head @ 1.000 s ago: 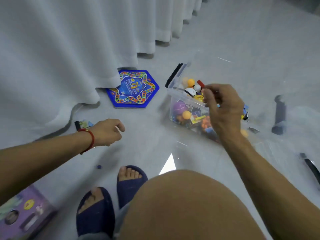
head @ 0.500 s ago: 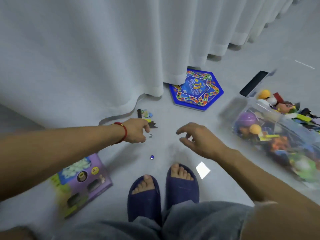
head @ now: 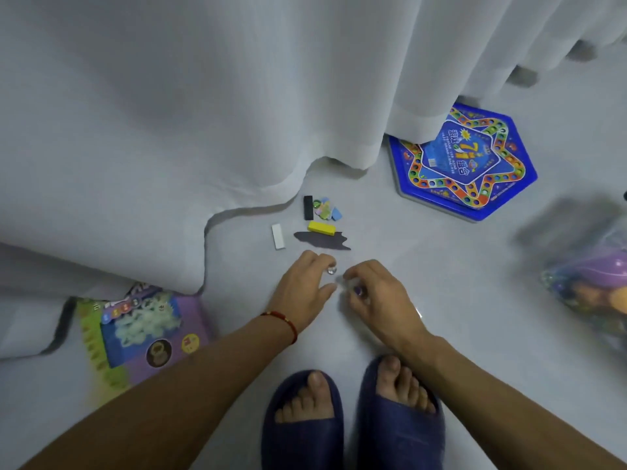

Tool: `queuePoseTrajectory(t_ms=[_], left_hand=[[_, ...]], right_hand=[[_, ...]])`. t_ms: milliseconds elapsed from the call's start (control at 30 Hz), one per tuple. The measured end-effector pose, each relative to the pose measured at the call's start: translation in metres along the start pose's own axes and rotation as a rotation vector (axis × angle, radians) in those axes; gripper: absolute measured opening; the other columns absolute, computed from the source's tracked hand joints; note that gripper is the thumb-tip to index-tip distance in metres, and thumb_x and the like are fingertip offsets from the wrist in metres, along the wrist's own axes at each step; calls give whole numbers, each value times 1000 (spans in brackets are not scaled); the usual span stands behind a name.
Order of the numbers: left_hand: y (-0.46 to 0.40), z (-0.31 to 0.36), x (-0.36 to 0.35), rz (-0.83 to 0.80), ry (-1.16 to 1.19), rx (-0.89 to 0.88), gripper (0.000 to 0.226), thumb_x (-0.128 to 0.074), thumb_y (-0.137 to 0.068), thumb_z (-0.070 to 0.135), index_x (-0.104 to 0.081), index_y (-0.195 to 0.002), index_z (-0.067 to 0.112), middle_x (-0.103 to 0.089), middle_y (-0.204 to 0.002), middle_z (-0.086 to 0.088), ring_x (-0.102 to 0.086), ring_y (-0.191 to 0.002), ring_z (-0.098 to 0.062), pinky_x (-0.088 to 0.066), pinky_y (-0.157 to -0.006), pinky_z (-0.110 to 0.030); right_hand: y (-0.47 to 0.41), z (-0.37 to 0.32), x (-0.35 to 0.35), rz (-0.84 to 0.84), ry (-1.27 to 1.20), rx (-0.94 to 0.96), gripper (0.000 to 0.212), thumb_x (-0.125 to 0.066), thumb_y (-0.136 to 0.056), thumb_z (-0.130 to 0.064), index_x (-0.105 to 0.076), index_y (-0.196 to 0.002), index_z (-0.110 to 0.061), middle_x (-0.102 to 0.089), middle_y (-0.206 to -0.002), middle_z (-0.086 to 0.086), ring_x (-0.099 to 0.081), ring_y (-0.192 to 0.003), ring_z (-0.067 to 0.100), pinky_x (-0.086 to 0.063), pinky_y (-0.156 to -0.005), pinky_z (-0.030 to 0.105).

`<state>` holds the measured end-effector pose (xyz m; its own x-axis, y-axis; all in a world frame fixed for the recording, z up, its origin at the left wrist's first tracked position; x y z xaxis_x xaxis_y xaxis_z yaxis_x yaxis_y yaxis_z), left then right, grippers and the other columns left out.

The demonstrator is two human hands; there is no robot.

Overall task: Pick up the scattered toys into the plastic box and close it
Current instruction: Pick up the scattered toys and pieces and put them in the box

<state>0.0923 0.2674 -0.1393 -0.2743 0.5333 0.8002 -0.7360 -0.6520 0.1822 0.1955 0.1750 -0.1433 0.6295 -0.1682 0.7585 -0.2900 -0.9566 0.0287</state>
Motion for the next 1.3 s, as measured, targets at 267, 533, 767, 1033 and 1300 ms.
queuePoseTrajectory(t_ms=[267, 533, 767, 1033, 1300], left_hand=[[-32, -15, 14, 239, -54, 73, 6, -73, -83, 11, -69, -88, 9, -61, -92, -8, -55, -84, -15, -37, -77, -21], [-32, -100, 67, 320, 121, 529, 52, -75, -78, 28, -57, -124, 12, -67, -94, -10, -61, -96, -25, -48, -90, -38], [-48, -89, 53, 192, -39, 501, 23, -76, -79, 26, -67, -91, 8, -65, -90, -9, -60, -90, -27, -50, -80, -36], [-39, -63, 28, 19, -83, 376, 9, -58, -92, 11, -63, -99, 12, -58, -103, -9, -60, -91, -25, -50, -80, -30], [-8, -64, 31, 209, 574, 595, 15, -59, -93, 12, -65, -106, 7, -70, -69, -6, -69, -66, -20, -59, -77, -34]], right_hand=[[-85, 0, 4, -30, 179, 56, 22, -36, -92, -17, -56, -96, -10, -57, -89, 10, -51, -79, 30, -46, -72, 46], [-115, -12, -35, 53, 553, 107, 25, -52, -102, -39, -53, -106, -14, -58, -90, 5, -47, -72, 26, -33, -61, 36], [-95, -18, -27, 70, 603, 137, 58, -3, -107, -43, -47, -79, -17, -46, -74, 3, -35, -64, 20, -32, -59, 36], [-63, 14, -41, -14, 449, 30, 18, -43, -105, -28, -49, -94, -15, -49, -94, 5, -41, -77, 22, -43, -69, 40], [-46, -1, -5, 56, -106, -88, 37, -33, -101, -42, -51, -113, -13, -51, -97, 4, -48, -81, 22, -42, -72, 35]])
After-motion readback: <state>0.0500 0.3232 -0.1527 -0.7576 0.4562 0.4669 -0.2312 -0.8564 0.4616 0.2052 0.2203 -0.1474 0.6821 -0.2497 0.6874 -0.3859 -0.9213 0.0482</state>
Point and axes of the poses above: each hand's wrist, its own y-axis away from the middle knuckle, its own x-axis out of the back of the hand, z = x × y, the point moved 8 cm from there along -y, towards the middle knuckle
